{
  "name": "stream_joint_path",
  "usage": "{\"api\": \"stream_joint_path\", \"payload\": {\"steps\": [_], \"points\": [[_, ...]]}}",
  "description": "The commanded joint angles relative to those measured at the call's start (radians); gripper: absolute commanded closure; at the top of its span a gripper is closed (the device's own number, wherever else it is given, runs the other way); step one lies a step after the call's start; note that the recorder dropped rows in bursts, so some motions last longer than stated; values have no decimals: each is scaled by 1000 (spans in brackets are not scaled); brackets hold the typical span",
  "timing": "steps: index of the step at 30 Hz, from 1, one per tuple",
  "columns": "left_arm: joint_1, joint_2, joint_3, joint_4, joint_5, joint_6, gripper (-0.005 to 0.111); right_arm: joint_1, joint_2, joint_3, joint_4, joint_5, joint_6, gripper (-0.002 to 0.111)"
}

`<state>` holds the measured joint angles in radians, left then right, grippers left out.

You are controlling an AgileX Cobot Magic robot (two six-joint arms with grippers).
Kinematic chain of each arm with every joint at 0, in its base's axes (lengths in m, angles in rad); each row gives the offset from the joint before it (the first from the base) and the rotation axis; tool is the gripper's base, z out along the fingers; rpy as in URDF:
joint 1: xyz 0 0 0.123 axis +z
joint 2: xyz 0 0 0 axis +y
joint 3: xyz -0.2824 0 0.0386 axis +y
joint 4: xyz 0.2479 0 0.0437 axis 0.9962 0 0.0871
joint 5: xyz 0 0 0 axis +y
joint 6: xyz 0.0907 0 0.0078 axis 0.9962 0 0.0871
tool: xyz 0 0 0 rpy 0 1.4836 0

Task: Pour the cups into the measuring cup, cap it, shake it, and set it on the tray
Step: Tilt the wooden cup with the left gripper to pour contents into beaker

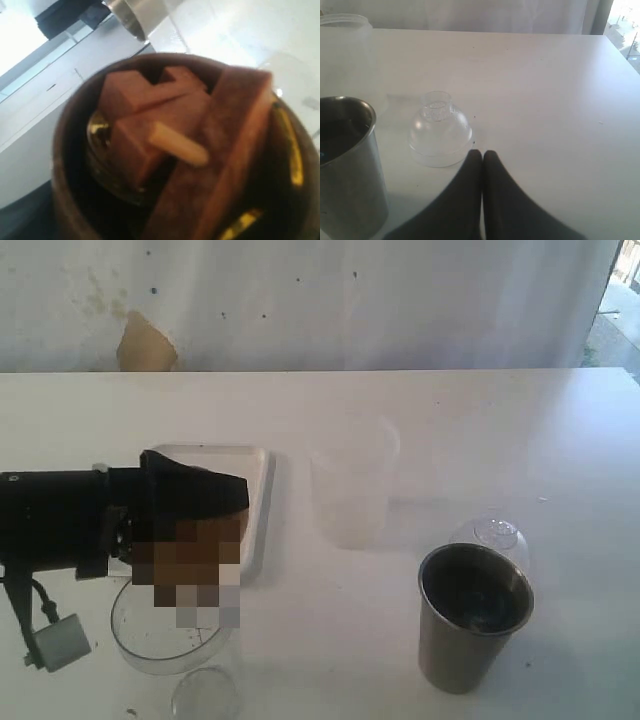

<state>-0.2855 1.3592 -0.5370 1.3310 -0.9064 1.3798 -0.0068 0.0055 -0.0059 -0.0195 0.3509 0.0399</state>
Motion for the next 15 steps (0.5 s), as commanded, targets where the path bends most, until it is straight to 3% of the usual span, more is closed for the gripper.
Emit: {"api": "stream_joint_path", "payload": {"steps": [1, 3, 15], "points": [[-6, -22, -1, -90, -62, 42, 107, -4, -6, 6, -3, 0, -3, 108], [-6, -22, -1, -64, -17, 71, 107, -4, -6, 6, -3, 0, -3, 108], [-6, -22, -1, -72, -35, 55, 107, -4, -6, 6, -3, 0, -3, 108]]}}
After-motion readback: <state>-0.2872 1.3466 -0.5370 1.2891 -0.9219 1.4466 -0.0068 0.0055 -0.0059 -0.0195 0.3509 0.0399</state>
